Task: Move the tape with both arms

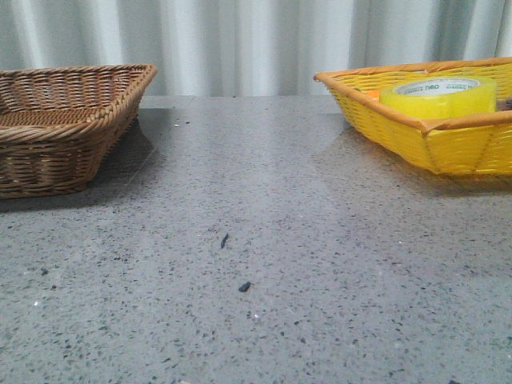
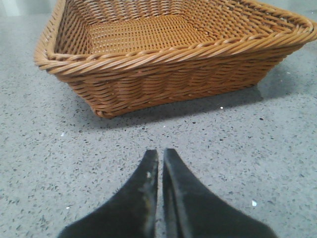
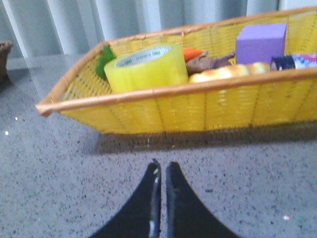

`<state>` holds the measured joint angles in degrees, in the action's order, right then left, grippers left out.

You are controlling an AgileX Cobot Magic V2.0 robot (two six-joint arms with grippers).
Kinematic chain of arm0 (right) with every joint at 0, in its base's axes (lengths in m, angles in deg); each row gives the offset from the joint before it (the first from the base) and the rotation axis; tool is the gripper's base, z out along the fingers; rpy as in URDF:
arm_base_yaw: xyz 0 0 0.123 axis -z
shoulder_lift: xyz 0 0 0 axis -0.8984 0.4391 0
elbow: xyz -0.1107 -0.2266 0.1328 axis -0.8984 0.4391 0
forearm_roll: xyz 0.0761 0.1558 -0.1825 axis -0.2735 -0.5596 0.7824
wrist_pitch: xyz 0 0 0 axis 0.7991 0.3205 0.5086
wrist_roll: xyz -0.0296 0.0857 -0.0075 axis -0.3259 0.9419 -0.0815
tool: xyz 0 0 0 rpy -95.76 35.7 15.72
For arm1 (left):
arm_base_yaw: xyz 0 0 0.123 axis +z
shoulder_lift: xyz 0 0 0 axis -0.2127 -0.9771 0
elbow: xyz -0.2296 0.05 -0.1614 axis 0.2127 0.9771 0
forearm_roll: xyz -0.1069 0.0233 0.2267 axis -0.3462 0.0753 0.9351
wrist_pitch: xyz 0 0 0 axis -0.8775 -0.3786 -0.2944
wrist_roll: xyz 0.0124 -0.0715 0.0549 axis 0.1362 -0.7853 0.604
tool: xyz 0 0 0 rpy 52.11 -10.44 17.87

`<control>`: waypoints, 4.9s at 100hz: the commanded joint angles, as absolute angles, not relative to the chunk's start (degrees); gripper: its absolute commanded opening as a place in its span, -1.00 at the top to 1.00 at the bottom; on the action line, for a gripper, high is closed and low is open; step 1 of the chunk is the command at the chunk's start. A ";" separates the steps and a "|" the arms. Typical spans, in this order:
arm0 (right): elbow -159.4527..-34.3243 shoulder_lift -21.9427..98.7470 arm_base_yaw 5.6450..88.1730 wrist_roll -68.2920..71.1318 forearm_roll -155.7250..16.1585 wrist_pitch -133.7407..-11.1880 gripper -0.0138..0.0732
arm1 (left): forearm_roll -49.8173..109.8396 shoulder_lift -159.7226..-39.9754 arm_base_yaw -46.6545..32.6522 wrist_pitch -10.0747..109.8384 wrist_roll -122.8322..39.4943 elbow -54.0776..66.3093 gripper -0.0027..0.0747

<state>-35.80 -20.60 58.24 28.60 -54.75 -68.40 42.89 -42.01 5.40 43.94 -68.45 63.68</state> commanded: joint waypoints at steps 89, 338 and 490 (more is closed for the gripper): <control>-34.58 -21.65 58.57 28.28 -54.03 -69.44 0.83 | 42.60 -40.38 5.41 47.36 -68.43 64.24 0.96; -34.58 -21.65 58.57 28.28 -54.03 -69.56 0.83 | 26.58 -40.38 5.41 59.85 -68.43 64.24 0.96; -55.05 -13.43 58.57 28.28 -73.80 -67.23 0.82 | 18.32 -54.85 5.41 49.71 -68.38 46.74 0.72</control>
<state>-49.94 -17.91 58.24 28.60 -77.19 -69.41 15.65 -49.67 5.40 49.18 -68.45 51.67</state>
